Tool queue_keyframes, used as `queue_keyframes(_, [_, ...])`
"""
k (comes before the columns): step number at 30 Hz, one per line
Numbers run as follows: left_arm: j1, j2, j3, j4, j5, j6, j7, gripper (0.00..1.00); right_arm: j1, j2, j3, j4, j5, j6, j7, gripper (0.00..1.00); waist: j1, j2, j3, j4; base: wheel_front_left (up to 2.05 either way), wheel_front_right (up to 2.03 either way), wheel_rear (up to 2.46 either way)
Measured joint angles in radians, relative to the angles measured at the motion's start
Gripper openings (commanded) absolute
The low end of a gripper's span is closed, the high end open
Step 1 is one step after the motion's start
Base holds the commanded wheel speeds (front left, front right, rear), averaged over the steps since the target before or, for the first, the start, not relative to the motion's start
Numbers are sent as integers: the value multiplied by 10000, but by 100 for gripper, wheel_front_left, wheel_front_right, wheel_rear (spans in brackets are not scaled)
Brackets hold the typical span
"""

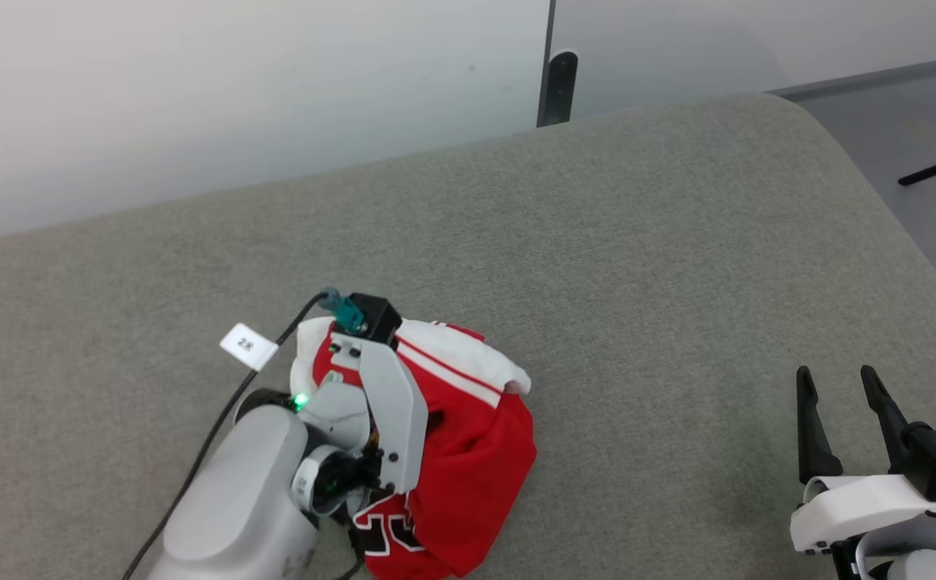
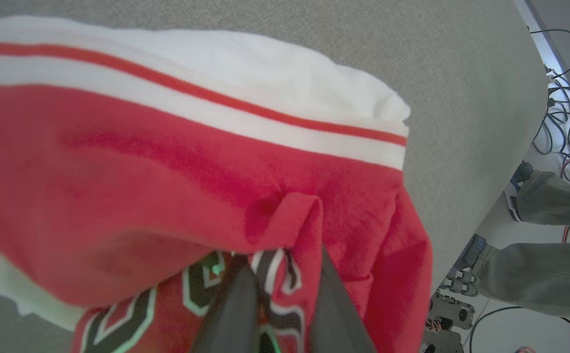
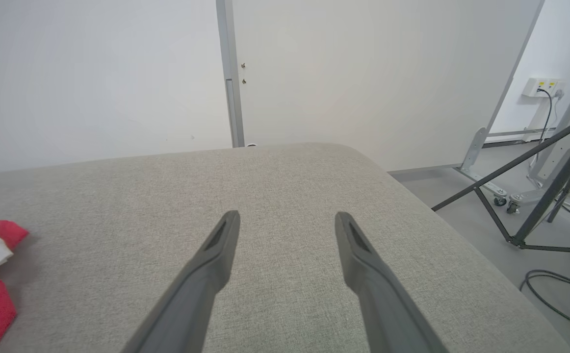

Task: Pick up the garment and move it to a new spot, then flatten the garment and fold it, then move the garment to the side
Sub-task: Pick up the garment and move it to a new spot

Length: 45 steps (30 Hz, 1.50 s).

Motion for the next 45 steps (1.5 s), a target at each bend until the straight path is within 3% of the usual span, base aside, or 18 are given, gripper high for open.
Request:
queue_keyframes(14, [-149,378,4,-286,-267,-169,-867,100,147,-180,192,190,-17,0,-31,100,0,0,-804,449,0,0,0])
queue_keyframes(18, [63,571,182,-639,-263,-178,-1912,100,237,-301,303,52,4,0,-33,100,0,0,-1054,664,0,0,0])
queue_keyframes(26, [969,1129,349,-1544,-209,-221,-5068,100,599,-370,499,-359,140,0,-44,100,0,0,-1413,1106,0,0,0])
queue_keyframes(31, [1842,1532,585,-1691,-121,-226,-7331,100,883,-376,449,-556,194,0,-44,100,0,0,-1547,1443,0,0,0])
queue_keyframes(37, [2654,1687,669,-1421,244,-226,-9173,100,1075,-389,422,-621,238,0,-44,100,0,0,-1650,1771,0,0,0])
queue_keyframes(45, [3591,1695,1049,-1254,1172,222,-10251,100,1325,-543,462,-901,236,0,-46,100,0,0,-1800,2212,0,0,0])
